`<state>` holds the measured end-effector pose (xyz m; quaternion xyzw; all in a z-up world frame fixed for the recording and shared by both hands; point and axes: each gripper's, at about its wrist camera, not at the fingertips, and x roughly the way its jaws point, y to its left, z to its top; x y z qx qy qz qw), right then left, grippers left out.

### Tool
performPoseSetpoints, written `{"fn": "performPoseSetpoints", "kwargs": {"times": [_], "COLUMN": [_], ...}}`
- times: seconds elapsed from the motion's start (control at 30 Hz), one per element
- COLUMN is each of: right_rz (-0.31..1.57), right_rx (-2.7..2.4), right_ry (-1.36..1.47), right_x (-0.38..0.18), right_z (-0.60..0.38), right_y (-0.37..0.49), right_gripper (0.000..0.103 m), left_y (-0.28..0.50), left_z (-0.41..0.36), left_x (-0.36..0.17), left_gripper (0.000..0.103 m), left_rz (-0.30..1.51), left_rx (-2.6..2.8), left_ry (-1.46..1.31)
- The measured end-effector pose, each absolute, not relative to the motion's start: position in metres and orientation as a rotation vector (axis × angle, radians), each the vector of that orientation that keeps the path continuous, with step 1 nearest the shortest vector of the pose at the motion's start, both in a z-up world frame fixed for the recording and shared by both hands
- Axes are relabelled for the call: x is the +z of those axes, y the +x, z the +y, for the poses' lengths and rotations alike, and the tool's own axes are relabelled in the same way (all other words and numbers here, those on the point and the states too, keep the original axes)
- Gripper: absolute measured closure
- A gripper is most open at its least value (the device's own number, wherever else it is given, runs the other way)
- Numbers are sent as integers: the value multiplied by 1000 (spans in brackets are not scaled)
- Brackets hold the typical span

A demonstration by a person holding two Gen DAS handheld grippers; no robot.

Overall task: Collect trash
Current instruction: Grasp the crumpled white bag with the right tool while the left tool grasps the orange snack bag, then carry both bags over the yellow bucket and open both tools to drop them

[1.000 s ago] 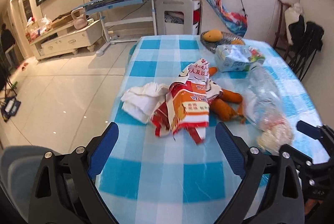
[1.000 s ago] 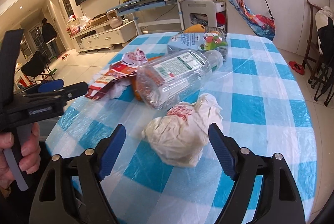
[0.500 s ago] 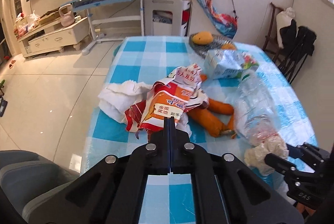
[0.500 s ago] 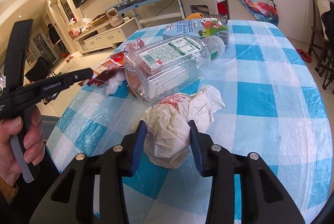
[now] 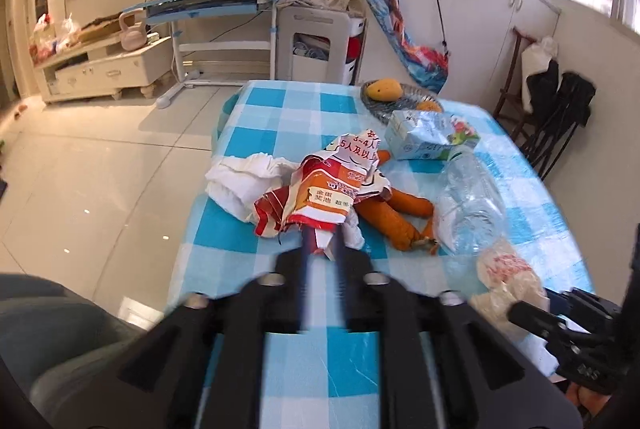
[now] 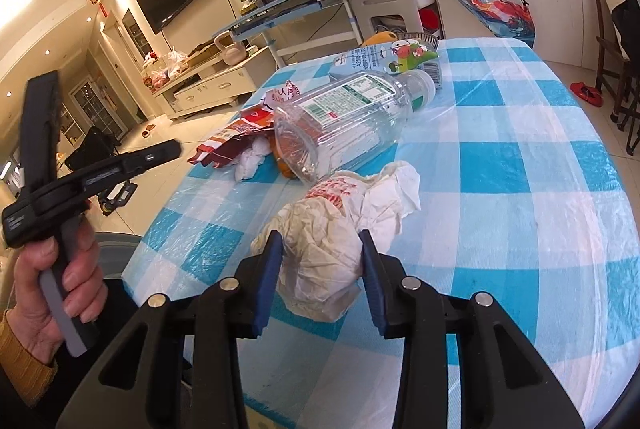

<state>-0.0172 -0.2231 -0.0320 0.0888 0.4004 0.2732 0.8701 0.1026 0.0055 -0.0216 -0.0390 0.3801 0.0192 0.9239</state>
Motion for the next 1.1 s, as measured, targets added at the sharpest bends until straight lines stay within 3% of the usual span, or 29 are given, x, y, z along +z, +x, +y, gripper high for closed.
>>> {"fn": "performPoseSetpoints", "kwargs": {"times": [0.03,0.07,0.2,0.23,0.33,0.37,0.53,0.77,1.1], "right_rz": [840,844,858,862,871,872,873,857,810], "right_rx": [574,577,585,587,591,592,597,605,655], "right_ry": [190,192,192,193,192,190,193,199,196], "right_x": [-33,-34,-38,-40,-43,-44,-45,-41,-22], "right_z": [-223,-222,-220,-220,-220,-220,-219,-222,-221], "right_y": [-18,-19,-19,-18,-14,-13,-10,-17,-50], "right_gripper": [64,64,63,64,63,63,63,63,63], "left_y": [112,118,147,155,166,167,154,113,42], "left_z": [-1,-5,-12,-11,-5,0,10,25,24], "left_x": [-24,-26,-37,-41,-50,-51,-36,-11,-17], "left_gripper": [44,33,28,29,67,69,76,77,77], "left_rz": [790,789,831,849,903,904,825,712,706], "left_rx": [81,117,187,185,134,114,41,-58,-64], "left_ry": [-21,27,127,133,77,33,-53,-192,-229]}}
